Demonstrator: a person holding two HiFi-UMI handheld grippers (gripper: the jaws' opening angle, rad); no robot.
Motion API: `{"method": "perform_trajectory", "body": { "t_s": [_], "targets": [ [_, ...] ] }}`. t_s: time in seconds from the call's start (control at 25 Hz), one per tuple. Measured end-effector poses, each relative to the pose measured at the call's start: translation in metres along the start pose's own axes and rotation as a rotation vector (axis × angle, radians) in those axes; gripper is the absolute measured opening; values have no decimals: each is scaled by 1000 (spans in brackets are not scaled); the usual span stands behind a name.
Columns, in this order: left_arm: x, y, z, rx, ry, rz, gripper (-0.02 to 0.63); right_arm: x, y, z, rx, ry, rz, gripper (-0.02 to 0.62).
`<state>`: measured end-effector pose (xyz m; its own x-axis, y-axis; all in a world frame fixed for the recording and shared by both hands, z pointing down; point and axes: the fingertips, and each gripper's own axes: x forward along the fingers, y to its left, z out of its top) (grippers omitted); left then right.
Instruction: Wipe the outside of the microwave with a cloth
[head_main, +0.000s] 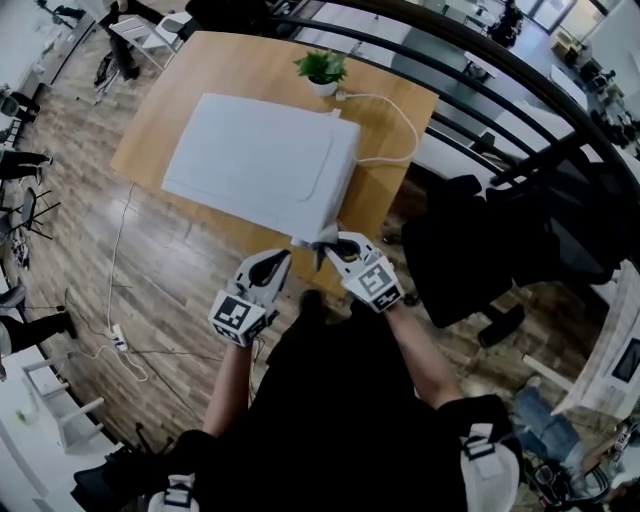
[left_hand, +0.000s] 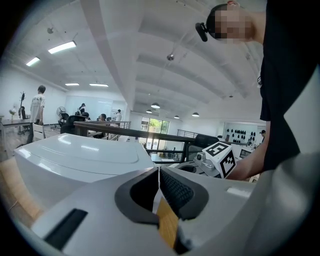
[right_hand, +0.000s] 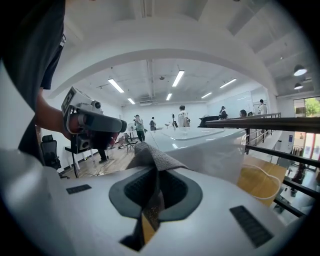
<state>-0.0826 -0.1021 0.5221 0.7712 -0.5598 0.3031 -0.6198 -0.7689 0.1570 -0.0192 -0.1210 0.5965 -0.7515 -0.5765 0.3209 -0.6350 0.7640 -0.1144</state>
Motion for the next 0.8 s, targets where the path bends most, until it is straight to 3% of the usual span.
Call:
{"method": "perform_trajectory", "body": {
  "t_s": [0.8],
  "targets": [
    [-12,7,-5,-55,-38,125,9,11,-76,10,-79,20,-39,12]
  ]
}}
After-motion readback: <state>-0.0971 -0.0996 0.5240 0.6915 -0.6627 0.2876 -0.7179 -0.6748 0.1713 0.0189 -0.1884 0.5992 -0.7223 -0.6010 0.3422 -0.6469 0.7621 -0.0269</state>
